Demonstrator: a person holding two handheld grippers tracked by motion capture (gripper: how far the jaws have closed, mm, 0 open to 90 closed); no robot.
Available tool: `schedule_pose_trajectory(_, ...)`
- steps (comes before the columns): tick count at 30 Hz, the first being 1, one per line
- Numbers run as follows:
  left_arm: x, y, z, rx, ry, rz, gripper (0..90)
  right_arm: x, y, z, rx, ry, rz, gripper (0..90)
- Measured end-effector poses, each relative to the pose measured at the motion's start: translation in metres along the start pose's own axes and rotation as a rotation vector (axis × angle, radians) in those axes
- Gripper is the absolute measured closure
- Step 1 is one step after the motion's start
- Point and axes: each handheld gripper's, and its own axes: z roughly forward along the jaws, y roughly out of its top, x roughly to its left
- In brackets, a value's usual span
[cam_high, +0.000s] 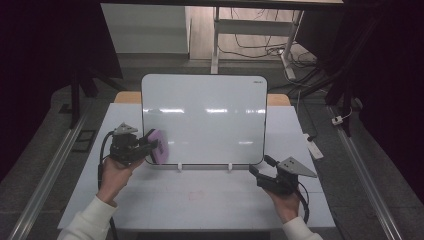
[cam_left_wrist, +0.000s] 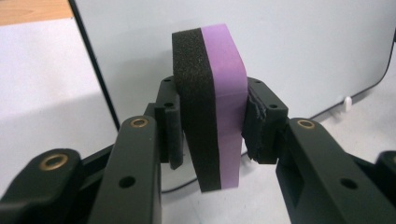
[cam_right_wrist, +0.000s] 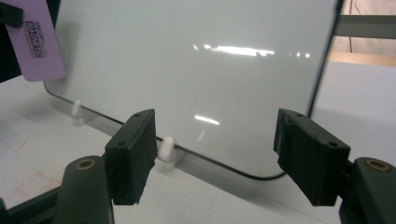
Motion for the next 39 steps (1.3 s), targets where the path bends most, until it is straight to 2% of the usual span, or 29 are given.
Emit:
schedule_pose_trajectory(4,-0.005,0.005,0.012,-0.020,-0.001,-0.007,61.2,-0.006,-0.003,-0.003,0.004,-0.012,0.016,29.5)
schedule_pose_trajectory(10,-0.012,0.006,0.029,-0.043,0.045,0.016,61.6,-0.007,-0.004,-0.003,0.007,-0.017,0.015,29.5)
schedule_pose_trajectory(15,-0.017,0.004,0.032,-0.062,0.068,0.037,60.7,-0.010,-0.006,-0.003,0.011,-0.025,0.021,29.5)
schedule_pose_trajectory(22,-0.021,0.001,0.038,-0.060,0.058,0.053,55.9,-0.012,-0.006,-0.004,0.014,-0.036,0.009,29.9)
schedule_pose_trajectory(28,-0.022,0.000,0.037,-0.072,0.060,0.057,53.3,-0.018,-0.009,-0.003,0.045,-0.043,0.007,29.9)
schedule_pose_trajectory(33,-0.022,-0.001,0.024,-0.110,0.010,0.073,45.5,-0.022,-0.009,-0.004,0.062,-0.034,0.002,30.9)
schedule_pose_trajectory(37,-0.019,-0.008,0.010,-0.117,-0.084,0.109,37.0,-0.027,-0.011,-0.005,0.100,-0.005,-0.029,31.4)
schedule_pose_trajectory(39,-0.017,-0.013,0.002,-0.114,-0.116,0.121,34.8,-0.030,-0.012,-0.006,0.117,0.019,-0.042,31.5)
